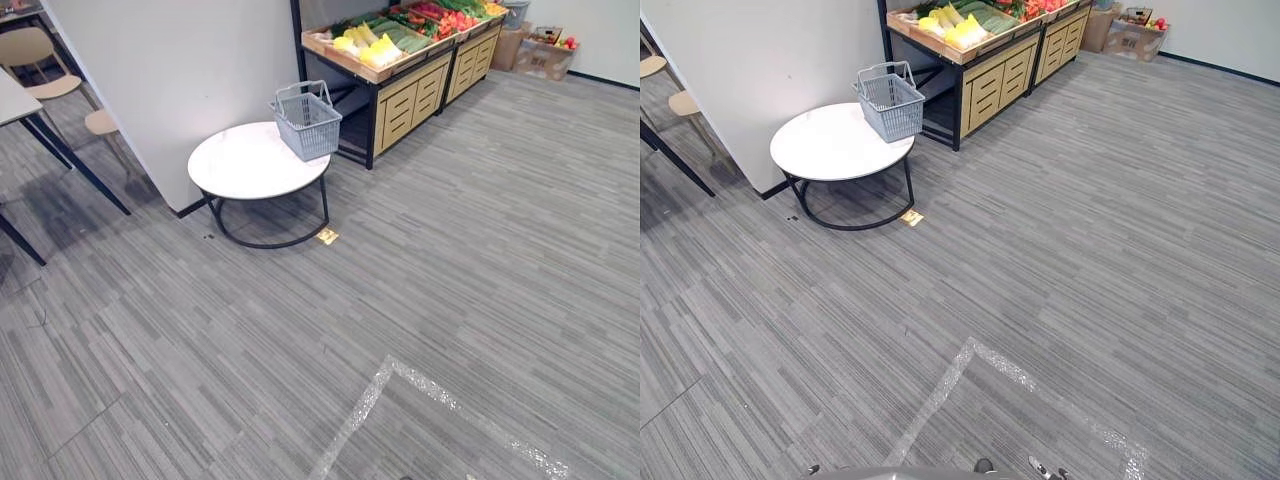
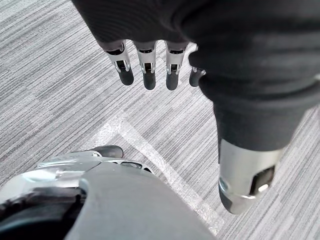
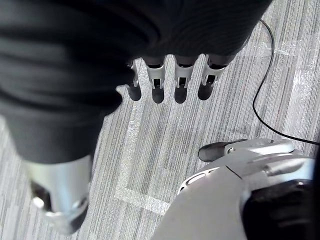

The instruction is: Pick vegetable in the basket

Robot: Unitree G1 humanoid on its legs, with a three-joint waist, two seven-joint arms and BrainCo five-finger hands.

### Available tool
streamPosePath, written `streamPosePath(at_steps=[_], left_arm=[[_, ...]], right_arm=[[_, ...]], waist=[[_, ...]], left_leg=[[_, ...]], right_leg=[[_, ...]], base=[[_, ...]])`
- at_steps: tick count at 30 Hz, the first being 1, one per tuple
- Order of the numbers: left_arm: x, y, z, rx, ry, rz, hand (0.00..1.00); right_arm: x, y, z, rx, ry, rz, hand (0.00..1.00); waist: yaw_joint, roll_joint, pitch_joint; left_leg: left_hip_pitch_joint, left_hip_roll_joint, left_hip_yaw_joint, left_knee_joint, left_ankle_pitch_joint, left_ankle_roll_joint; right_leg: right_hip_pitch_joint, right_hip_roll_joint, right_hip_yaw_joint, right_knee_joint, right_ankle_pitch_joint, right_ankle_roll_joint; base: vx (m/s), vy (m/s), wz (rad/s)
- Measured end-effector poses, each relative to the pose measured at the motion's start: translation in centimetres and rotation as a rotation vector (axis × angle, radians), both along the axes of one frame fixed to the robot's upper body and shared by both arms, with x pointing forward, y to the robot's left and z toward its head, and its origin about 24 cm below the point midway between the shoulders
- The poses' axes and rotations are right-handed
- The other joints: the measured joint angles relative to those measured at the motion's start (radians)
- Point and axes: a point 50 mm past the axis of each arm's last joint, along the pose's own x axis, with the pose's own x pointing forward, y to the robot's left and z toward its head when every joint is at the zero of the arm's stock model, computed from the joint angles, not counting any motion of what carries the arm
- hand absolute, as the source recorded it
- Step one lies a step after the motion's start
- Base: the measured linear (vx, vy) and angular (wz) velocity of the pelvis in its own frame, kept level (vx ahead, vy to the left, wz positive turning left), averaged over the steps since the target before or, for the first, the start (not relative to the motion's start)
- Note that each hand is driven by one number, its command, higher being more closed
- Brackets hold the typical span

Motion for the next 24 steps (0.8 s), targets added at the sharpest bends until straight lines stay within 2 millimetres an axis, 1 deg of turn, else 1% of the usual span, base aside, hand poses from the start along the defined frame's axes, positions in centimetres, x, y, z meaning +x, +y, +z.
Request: streamPosePath(at_steps=[2,3,4,7,10,18,24], left_arm=[[0.1,0.0,0.0,0.006,-0.001,0.001,0.00],[0.1,0.0,0.0,0.010,-0.001,0.002,0.00],[0.1,0.0,0.0,0.013,-0.002,0.002,0.00],[0.9,0.0,0.1,0.025,-0.022,0.003,0.00],[1.2,0.0,0.2,0.033,-0.034,0.006,0.00],[1.3,-0.2,0.1,0.010,-0.038,0.006,0.00],[1.2,-0.3,0.1,-0.002,-0.034,0.005,0.00]], right_arm=[[0.2,0.0,0.0,0.000,-0.001,0.003,0.00],[0.3,0.0,0.0,-0.001,-0.003,0.005,0.00],[0.3,0.0,0.0,-0.002,-0.003,0.009,0.00],[0.7,0.0,0.0,-0.011,-0.006,0.041,0.00],[0.8,0.0,0.1,-0.013,-0.006,0.041,0.00],[0.8,-0.2,0.1,-0.013,-0.011,0.028,0.00],[0.8,-0.3,0.1,-0.010,-0.013,0.008,0.00]], waist=[[0.000,0.000,0.001],[0.000,0.001,0.003],[0.000,0.002,0.006],[0.001,0.000,0.021],[0.000,0.002,0.024],[0.000,0.010,0.036],[0.000,0.013,0.038]], left_leg=[[0.000,0.003,0.004,-0.002,0.000,0.000],[0.001,0.004,0.007,-0.004,0.000,0.000],[0.003,0.004,0.011,-0.008,0.004,-0.006],[0.010,0.005,0.024,-0.016,0.011,-0.017],[0.014,0.008,0.026,-0.016,0.012,-0.017],[0.036,0.026,0.048,-0.030,0.011,-0.017],[0.036,0.027,0.052,-0.030,0.011,-0.018]], right_leg=[[0.000,0.003,-0.006,0.000,-0.001,0.002],[0.000,0.004,-0.007,0.000,-0.005,0.016],[0.000,0.004,-0.007,0.000,-0.006,0.017],[0.002,0.004,-0.010,0.000,-0.011,0.027],[0.005,0.007,-0.011,0.000,-0.017,0.036],[0.014,0.027,-0.006,0.001,-0.016,0.035],[0.013,0.027,-0.009,0.001,-0.016,0.034]], base=[[0.01,-0.016,-0.02],[0.02,-0.036,-0.06],[0.01,-0.030,-0.06],[-0.01,-0.035,-0.04],[-0.01,-0.042,-0.02],[-0.03,-0.049,-0.04],[-0.04,-0.035,-0.01]])
